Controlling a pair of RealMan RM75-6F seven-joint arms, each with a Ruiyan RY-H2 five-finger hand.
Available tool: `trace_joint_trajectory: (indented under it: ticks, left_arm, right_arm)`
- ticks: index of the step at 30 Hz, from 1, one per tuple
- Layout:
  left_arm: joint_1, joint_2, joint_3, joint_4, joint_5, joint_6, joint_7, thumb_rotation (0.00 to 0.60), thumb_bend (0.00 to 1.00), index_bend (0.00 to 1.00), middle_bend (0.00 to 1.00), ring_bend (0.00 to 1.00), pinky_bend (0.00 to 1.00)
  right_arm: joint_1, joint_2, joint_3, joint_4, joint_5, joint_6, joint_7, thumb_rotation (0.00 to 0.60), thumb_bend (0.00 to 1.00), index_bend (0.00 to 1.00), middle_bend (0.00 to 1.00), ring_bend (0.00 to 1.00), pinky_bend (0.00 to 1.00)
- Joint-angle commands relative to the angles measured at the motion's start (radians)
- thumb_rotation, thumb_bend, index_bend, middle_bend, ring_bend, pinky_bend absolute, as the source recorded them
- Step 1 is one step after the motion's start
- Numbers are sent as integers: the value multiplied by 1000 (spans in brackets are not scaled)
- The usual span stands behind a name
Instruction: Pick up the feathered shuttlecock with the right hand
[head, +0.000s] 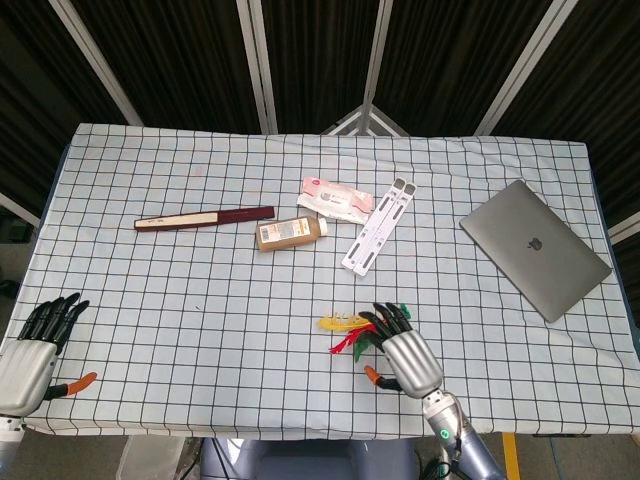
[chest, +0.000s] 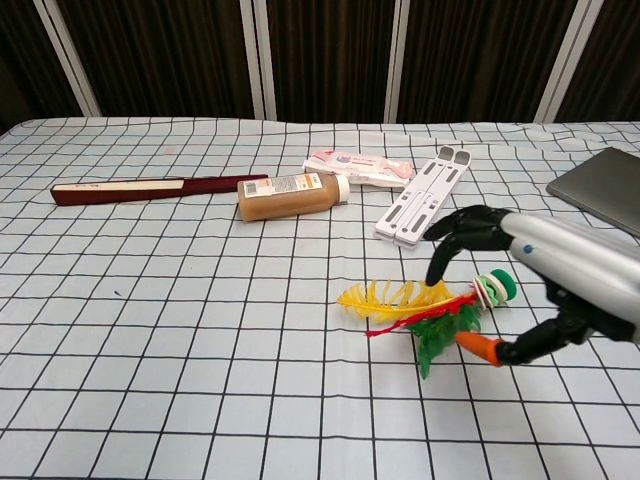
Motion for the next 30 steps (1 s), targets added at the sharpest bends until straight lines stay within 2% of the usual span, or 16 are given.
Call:
trace_joint_trajectory:
  ticks: [1,7,13,19,30]
  left_arm:
    - [0,0,0,-1,0,-1,-1,600,0,0,0,0,0]
    - [-1,1,0,-1,-1,-1,-3,600,0,0,0,0,0]
    - [-2,2,1,-2,-1,-4,-8,600,0,0,0,0,0]
    - [-4,4,2,-4,-1,-6,-13,600,0,0,0,0,0]
    - [-4,7,4,-6,-2,-9,-16,600,0,0,0,0,0]
  right_arm:
    - [21,-63,6,26,21,-22,-32,600,365,416,189,0,0]
    - [38,-149,16,82,54,-35,-63,600,366,445,205,0,0]
    - [44,-215,31,160,68,-18,-38,600,365,454,208,0,0]
    - [50,-246,31,202,64,-9,-19,600,365,458,213,0,0]
    - [64,-290,46,267,91,-13,-1,600,381,535,237,0,0]
